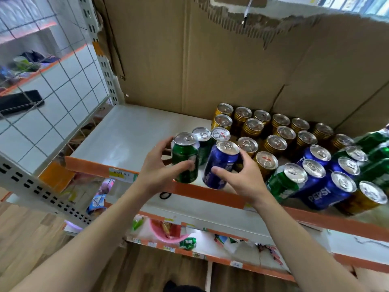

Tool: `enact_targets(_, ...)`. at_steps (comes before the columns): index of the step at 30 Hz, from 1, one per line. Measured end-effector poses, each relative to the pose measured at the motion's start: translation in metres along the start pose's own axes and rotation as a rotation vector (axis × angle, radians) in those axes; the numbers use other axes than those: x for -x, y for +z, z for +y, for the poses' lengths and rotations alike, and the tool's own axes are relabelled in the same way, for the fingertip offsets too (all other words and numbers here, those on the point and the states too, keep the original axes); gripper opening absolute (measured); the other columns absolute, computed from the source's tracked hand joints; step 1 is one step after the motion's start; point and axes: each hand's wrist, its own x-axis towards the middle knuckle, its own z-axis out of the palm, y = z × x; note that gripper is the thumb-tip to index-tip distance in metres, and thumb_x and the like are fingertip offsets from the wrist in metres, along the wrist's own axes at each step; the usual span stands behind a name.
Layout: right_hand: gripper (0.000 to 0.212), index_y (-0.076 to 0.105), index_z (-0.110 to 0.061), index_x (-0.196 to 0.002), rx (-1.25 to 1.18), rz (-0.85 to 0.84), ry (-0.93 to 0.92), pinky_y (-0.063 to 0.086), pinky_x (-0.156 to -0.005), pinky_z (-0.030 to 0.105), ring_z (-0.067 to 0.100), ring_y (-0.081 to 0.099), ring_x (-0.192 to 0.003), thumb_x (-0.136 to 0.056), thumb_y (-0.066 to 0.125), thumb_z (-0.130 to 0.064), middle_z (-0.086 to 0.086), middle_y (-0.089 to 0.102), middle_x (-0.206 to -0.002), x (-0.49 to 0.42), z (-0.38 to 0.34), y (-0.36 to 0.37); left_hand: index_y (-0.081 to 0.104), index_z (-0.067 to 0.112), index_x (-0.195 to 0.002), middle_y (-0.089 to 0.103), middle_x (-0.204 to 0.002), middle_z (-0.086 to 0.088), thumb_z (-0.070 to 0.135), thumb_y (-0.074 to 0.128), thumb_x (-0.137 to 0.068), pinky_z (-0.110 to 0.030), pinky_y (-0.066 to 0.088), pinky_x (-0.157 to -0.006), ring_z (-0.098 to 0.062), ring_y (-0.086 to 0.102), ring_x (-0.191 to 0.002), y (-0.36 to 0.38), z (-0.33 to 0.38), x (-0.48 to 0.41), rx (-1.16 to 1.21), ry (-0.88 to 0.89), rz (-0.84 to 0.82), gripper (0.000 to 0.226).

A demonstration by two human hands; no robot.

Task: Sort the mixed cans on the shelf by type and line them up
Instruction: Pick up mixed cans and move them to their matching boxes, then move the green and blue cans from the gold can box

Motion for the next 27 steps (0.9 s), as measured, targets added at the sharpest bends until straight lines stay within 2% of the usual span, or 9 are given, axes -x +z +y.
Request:
enact_targets(3,0.066,0.057,-0.017,-0.125,-0.135,0.062,-0.001,0.052,-0.077,0.013,0.006,0.065,-0.101,-0.068,0.089,-0.025,-0.004,0.069,-0.112,0.014,-0.015,-0.023,0.067,0.021,-0.112,0.071,-0.105,0.003,0.05,0.075,-0.071,-0.038,0.055,-0.089,-0.015,0.064,-0.103,0.007,0.026,-0.003,0.104,0.05,-0.049,0.051)
enact_targets(7,0.053,0.055,-0.028,-0.11,-0.35,0.17,-0.012,0.057,-0.077,0.023,0.001,0.068,-0.091,-0.068,0.085,-0.017,-0.013,0.072,-0.095,0.034,-0.027,-0.053,0.071,0.027,-0.105,0.075,-0.103,0.006,0.057,0.075,-0.066,-0.03,0.057,-0.081,-0.013,0.07,-0.1,0.031,0.061,-0.015,0.4,-0.026,-0.151,0.048)
enact_targets(9,0.058,0.055,-0.023,-0.113,-0.461,0.273,0.004,0.056,-0.076,0.023,0.005,0.069,-0.088,-0.063,0.085,-0.025,-0.012,0.072,-0.09,0.044,-0.027,-0.071,0.072,0.02,-0.108,0.075,-0.105,-0.005,0.062,0.076,-0.068,-0.04,0.059,-0.08,-0.023,0.072,-0.099,0.054,0.077,-0.021,0.536,-0.095,-0.211,0.058)
enact_targets(13,0.064,0.056,-0.016,-0.116,-0.633,0.486,0.072,0.058,-0.077,0.038,0.016,0.07,-0.087,-0.062,0.084,-0.032,-0.001,0.071,-0.093,0.066,-0.018,-0.115,0.065,0.014,-0.117,0.074,-0.1,-0.008,0.053,0.055,-0.085,-0.036,0.06,-0.068,-0.022,0.072,-0.087,0.106,0.111,-0.022,0.748,-0.23,-0.358,0.051)
enact_targets(17,0.082,0.049,-0.009,-0.129,-0.808,0.596,0.106,0.054,-0.088,0.051,0.026,0.067,-0.094,-0.062,0.08,-0.043,0.011,0.066,-0.106,0.099,0.001,-0.169,0.064,0.014,-0.12,0.074,-0.102,-0.009,0.049,0.061,-0.086,-0.037,0.06,-0.064,-0.024,0.071,-0.086,0.164,0.143,-0.004,0.752,-0.284,-0.481,0.049)
enact_targets(19,0.069,0.049,-0.006,-0.13,-0.953,0.593,0.079,0.053,-0.089,0.051,0.028,0.065,-0.094,-0.071,0.072,-0.035,0.014,0.064,-0.106,0.12,0.013,-0.198,0.062,0.011,-0.125,0.072,-0.108,-0.014,0.047,0.061,-0.081,-0.041,0.062,-0.069,-0.028,0.071,-0.092,0.195,0.156,0.01,0.721,-0.302,-0.513,0.057)
enact_targets(21,0.063,0.053,-0.004,-0.125,-1.047,0.584,0.036,0.055,-0.083,0.042,0.029,0.064,-0.093,-0.068,0.066,-0.027,0.015,0.063,-0.102,0.144,0.022,-0.227,0.062,0.011,-0.125,0.072,-0.111,-0.017,0.049,0.06,-0.077,-0.048,0.06,-0.076,-0.032,0.071,-0.096,0.227,0.167,0.024,0.707,-0.321,-0.563,0.061)
enact_targets(24,0.059,0.051,-0.004,-0.122,-0.971,0.633,0.067,0.056,-0.078,0.039,0.029,0.061,-0.095,-0.068,0.059,-0.026,0.016,0.057,-0.104,0.181,0.042,-0.269,0.067,0.012,-0.112,0.075,-0.099,-0.016,0.045,0.069,-0.082,-0.047,0.061,-0.067,-0.031,0.073,-0.085,0.278,0.184,0.048,0.65,-0.3,-0.623,0.045)
enact_targets(27,0.057,0.054,-0.007,-0.124,-0.826,0.66,0.114,0.055,-0.085,0.046,0.027,0.065,-0.096,-0.073,0.062,-0.032,0.014,0.063,-0.107,0.22,0.061,-0.311,0.069,0.014,-0.1,0.076,-0.093,-0.012,0.041,0.076,-0.08,-0.043,0.06,-0.066,-0.027,0.074,-0.082,0.328,0.202,0.071,0.583,-0.241,-0.64,0.034)
